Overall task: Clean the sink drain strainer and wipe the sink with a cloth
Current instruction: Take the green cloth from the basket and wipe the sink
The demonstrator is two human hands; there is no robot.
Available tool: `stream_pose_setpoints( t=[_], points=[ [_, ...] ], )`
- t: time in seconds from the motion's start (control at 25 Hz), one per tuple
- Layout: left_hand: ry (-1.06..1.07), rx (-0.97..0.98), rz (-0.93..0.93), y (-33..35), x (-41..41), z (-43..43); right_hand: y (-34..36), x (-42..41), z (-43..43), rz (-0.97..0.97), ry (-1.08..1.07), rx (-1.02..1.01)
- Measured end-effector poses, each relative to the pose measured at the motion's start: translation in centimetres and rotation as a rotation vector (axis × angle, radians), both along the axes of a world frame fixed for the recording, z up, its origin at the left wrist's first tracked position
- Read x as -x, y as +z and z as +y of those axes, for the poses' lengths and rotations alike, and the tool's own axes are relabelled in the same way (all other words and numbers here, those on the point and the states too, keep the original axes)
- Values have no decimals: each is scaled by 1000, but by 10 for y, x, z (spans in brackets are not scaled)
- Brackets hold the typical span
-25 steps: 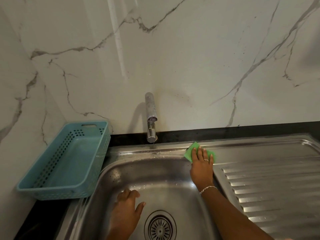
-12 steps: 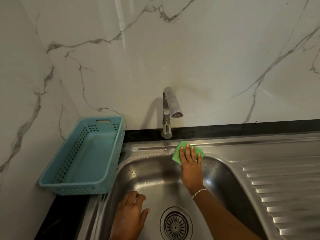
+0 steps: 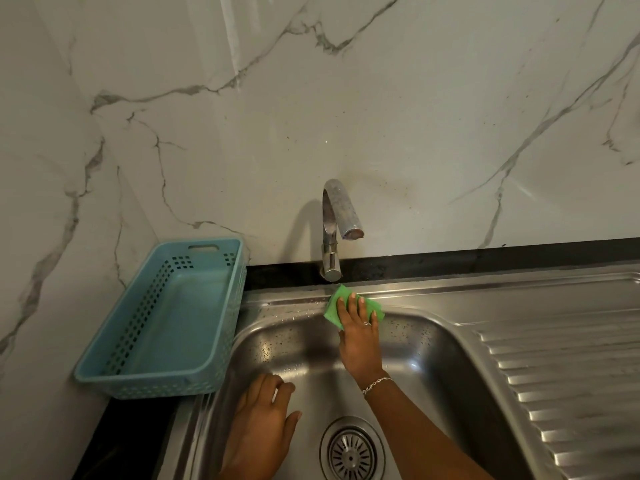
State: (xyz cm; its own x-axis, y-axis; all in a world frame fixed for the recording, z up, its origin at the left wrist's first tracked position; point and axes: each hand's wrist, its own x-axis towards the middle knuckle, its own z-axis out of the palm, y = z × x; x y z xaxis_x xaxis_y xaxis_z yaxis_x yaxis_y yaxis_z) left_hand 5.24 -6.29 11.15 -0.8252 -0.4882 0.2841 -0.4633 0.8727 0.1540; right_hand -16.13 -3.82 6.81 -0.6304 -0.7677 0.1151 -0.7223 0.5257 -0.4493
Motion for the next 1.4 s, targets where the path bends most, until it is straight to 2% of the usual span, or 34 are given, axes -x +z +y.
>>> stream_pose_setpoints(
  t=[0.2, 0.4, 0.52, 0.6, 0.68, 0.8, 0.96, 1.24, 1.4],
  points=[
    [143, 406, 179, -3, -19, 3, -6, -21, -20, 6, 0, 48],
    [278, 539, 377, 11, -45, -6, -11, -45, -43, 19, 25, 62],
    [427, 417, 387, 16, -51, -25, -11, -62, -58, 38, 69, 60],
    [446, 301, 365, 23, -54, -38, -10, -71, -65, 52, 79, 59],
    [410, 258, 339, 31, -57, -49, -10, -78, -71, 59, 93, 56],
    [362, 300, 318, 48, -55, -61, -9, -84, -79, 80, 124, 29],
    [328, 311, 367, 76, -51, -73, -3, -93, -88, 82, 198, 17],
    [238, 49, 415, 112, -47, -88, 6, -107, -108, 103, 321, -72],
    [193, -5, 428, 118, -47, -92, 20, -114, -119, 67, 405, -104]
  ],
)
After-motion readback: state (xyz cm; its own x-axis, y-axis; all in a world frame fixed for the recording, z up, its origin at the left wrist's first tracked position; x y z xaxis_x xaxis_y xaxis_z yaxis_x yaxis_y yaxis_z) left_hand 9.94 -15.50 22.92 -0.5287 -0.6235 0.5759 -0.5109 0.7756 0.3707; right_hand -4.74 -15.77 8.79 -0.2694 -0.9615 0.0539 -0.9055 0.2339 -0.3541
